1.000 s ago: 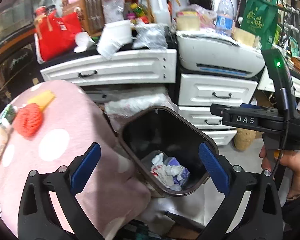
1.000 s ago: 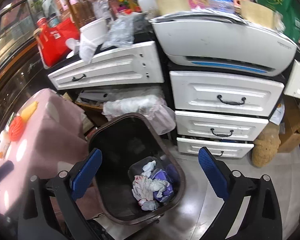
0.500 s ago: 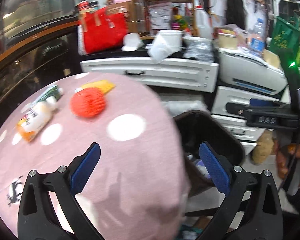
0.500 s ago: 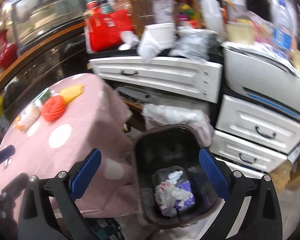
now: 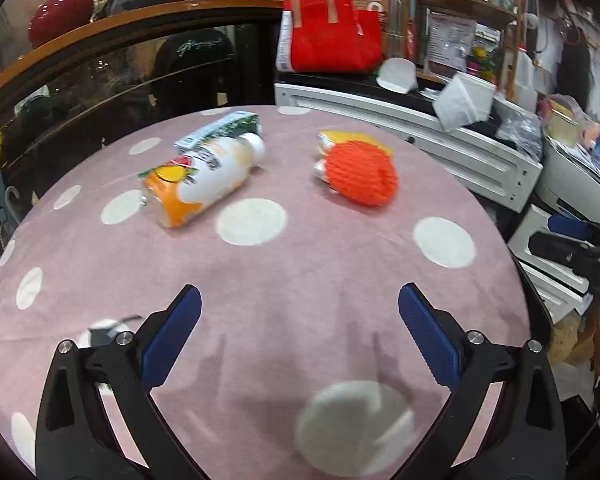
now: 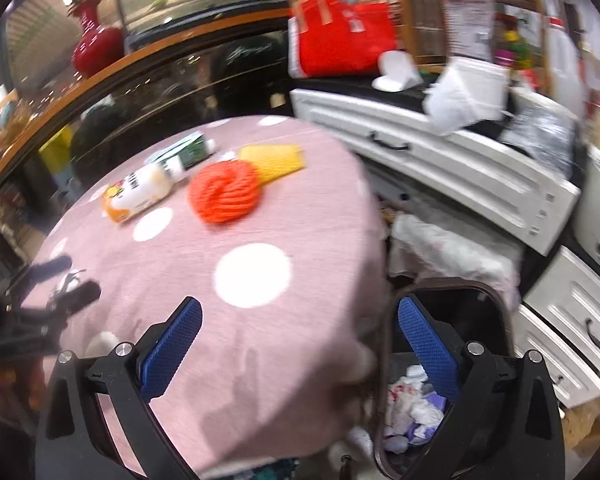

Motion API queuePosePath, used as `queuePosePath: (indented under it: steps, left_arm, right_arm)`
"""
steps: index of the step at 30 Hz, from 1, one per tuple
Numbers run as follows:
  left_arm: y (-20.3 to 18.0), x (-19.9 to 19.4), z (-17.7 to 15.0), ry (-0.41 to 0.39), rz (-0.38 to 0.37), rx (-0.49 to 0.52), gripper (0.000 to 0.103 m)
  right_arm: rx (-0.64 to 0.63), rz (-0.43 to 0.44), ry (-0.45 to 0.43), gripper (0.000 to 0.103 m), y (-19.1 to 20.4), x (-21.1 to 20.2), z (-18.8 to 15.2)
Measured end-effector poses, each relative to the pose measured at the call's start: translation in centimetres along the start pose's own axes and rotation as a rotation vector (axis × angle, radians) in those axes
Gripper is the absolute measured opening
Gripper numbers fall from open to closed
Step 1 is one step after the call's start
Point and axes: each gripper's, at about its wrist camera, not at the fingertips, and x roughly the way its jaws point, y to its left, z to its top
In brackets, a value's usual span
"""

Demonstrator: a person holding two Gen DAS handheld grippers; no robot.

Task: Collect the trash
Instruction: 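Withdraw both grippers from the bin back over the table, then grasp the orange foam net with the right gripper while the left gripper grasps the juice bottle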

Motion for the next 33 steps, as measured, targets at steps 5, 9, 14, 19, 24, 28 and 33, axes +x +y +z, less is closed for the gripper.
queuePosePath:
  steps: [5, 9, 14, 19, 24, 28, 33]
  left_arm:
    - [3.1, 1.4, 2.0, -0.035, 0.07, 0.07, 0.097]
    - [5.3, 3.5, 4.1, -0.019, 0.073, 0.097, 0.097]
    - [7.1, 7.5, 7.3, 0.045, 0.073, 0.149, 0.097]
    - [8.0, 10.9, 9.8, 0.107, 0.058, 0.186, 0.097]
    - [7.1, 13.9, 10.4, 0.183, 0.074, 0.277, 0.096]
    - [6.6, 14.5, 9.8, 0.201, 0.1, 0.305, 0.08]
    - [6.4, 13.6, 9.5, 0.168, 0.11, 0.295, 0.063]
  right_arm:
    - [-0.068, 0.044, 0.061, 0.097, 3.0, 3.4, 2.1]
    - [-0.135, 0.052, 0.083, 0.097, 5.2, 5.6, 3.6]
    - [-0.208, 0.049, 0.108, 0.097, 7.3, 8.7, 5.6]
    - [-0.199, 0.054, 0.127, 0.097, 7.4, 10.9, 7.5]
    - [-0.182, 0.05, 0.154, 0.097, 7.2, 13.1, 8.5]
    - [-0.174, 0.049, 0.161, 0.071, 7.1, 13.8, 8.4]
    - [-0.176, 0.058, 0.138, 0.04, 7.0, 13.1, 8.1]
